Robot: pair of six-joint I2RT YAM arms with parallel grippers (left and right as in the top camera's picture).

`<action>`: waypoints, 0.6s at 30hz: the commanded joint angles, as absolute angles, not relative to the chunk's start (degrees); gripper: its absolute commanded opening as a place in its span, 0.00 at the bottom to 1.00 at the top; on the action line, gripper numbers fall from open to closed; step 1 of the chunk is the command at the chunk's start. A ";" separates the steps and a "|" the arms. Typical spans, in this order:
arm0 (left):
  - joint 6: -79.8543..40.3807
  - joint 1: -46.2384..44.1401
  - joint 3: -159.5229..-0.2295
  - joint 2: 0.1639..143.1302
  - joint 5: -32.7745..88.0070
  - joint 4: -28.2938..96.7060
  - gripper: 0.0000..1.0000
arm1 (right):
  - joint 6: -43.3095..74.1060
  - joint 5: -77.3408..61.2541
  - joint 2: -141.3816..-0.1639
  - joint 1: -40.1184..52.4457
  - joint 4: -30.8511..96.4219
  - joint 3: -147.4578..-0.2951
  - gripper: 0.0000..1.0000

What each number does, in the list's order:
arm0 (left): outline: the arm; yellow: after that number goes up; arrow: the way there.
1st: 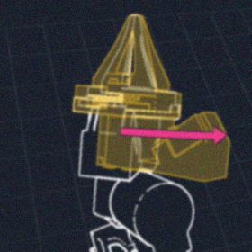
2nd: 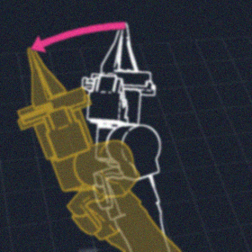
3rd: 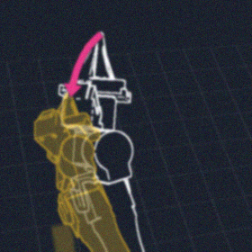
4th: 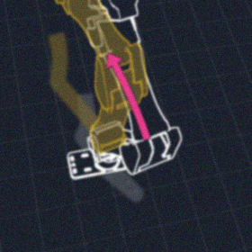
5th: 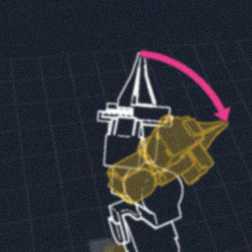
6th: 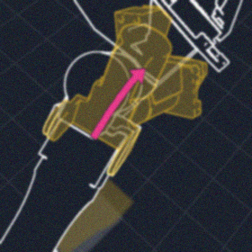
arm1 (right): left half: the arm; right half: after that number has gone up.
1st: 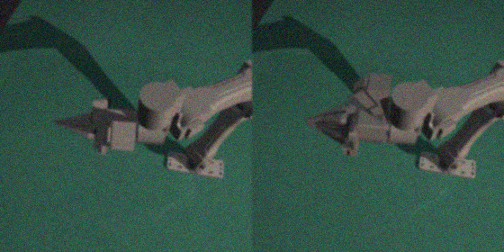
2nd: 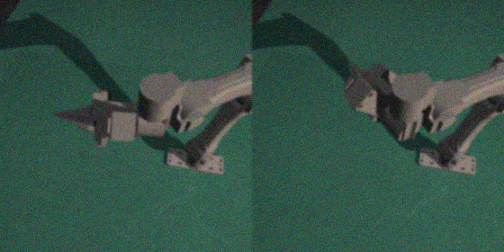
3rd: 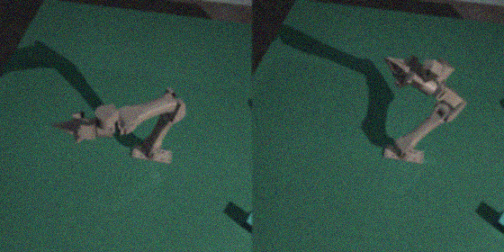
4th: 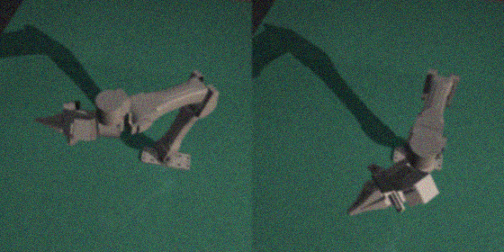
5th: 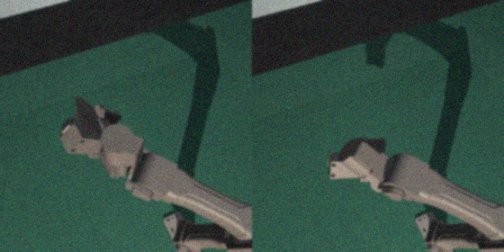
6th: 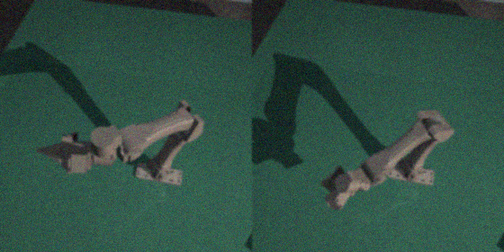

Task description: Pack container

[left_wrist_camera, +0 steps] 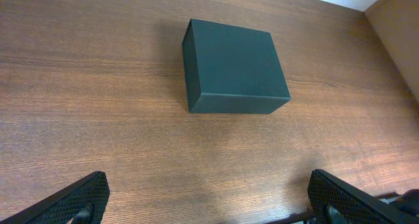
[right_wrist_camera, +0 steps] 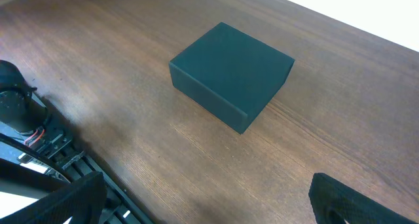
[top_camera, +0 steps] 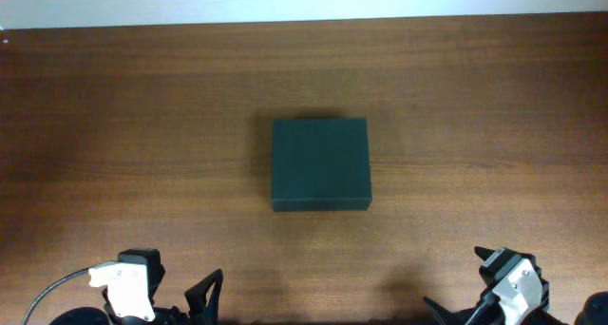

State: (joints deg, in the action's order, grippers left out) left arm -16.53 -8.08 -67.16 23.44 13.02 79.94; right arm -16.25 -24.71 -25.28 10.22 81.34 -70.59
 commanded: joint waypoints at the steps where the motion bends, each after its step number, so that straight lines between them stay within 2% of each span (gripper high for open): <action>1: -17.10 -8.23 -66.67 23.16 12.58 79.79 0.99 | -15.59 -25.39 -25.15 10.50 81.03 -70.17 0.99; 4: -17.06 -8.23 -66.67 23.18 12.29 79.96 0.99 | -15.59 -25.39 -25.15 10.50 81.03 -70.17 0.99; 10: -17.08 -8.05 -66.26 22.72 -0.25 77.12 0.99 | -15.59 -25.39 -25.15 10.50 81.03 -70.17 0.99; 13: -17.06 -6.87 -64.77 21.61 -6.07 74.06 0.99 | -15.59 -25.39 -25.15 10.50 81.03 -70.17 0.99; 18: -15.22 -3.57 -56.71 17.39 -7.94 66.24 0.99 | -15.59 -25.39 -25.15 10.50 81.03 -70.17 0.99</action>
State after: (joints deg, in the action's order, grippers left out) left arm -16.47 -5.02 -61.14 19.99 -3.88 68.88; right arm -16.25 -24.71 -25.28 10.22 81.21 -70.48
